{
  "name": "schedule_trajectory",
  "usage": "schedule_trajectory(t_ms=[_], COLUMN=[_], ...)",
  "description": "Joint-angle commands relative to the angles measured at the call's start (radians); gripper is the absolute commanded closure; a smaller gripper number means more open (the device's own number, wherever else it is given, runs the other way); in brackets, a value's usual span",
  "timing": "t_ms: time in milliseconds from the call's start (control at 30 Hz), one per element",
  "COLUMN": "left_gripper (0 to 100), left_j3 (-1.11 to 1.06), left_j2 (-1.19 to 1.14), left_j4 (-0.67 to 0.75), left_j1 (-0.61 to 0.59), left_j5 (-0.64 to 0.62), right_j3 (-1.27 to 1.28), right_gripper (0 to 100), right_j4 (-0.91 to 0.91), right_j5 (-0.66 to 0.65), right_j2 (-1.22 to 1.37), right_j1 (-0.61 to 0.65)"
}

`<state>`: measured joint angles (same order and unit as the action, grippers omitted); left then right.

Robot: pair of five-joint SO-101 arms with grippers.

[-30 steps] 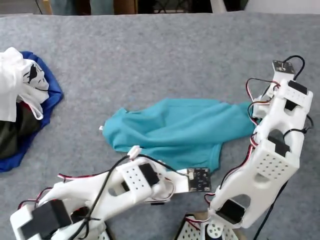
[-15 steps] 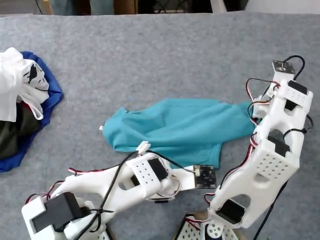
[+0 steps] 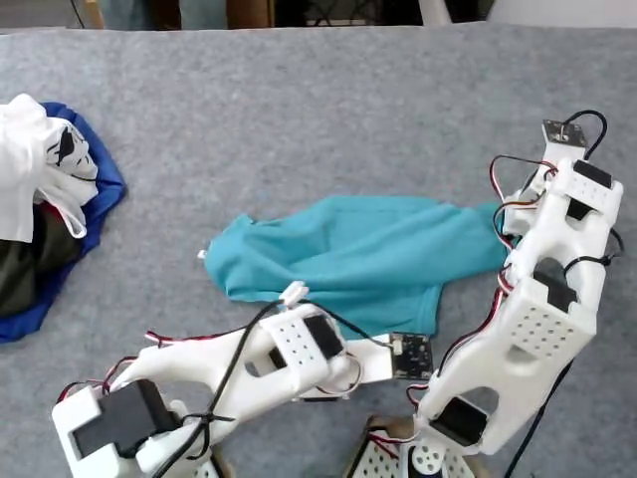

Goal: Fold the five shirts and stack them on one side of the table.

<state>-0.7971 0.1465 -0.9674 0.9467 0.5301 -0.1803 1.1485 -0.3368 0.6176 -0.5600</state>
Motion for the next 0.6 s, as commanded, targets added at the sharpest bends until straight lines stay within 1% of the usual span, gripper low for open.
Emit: schedule_trajectory(t_ms=[0,133,300,367,433,533,567], left_gripper=[97,97,97,97,97,97,97], left_j3=[0.105,0.177,0.228,0.254,0.283,0.315,0.323], left_j2=[0.014,0.014,0.014,0.02,0.057,0.172,0.222], left_j4=[-0.135,-0.219,-0.236,-0.241,-0.281,-0.341,-0.353], left_j1=[-0.005,-0.004,-0.004,-0.012,-0.015,-0.021,-0.039], left_j5=[0.006,0.006,-0.003,-0.052,-0.101,-0.147,-0.167], right_j3=[0.001,0.001,0.002,0.001,-0.001,-0.042,-0.071], right_gripper=[98.5,98.5,98.5,98.5,98.5,98.5,98.5], right_j4=[-0.028,-0.028,-0.028,-0.026,-0.017,0.091,0.14], right_j5=[0.002,0.0,0.0,0.0,-0.002,-0.055,-0.066], right_j2=[-0.002,-0.002,-0.002,-0.002,-0.007,-0.022,-0.033], right_j1=[-0.005,-0.005,-0.005,-0.005,-0.005,-0.003,-0.003])
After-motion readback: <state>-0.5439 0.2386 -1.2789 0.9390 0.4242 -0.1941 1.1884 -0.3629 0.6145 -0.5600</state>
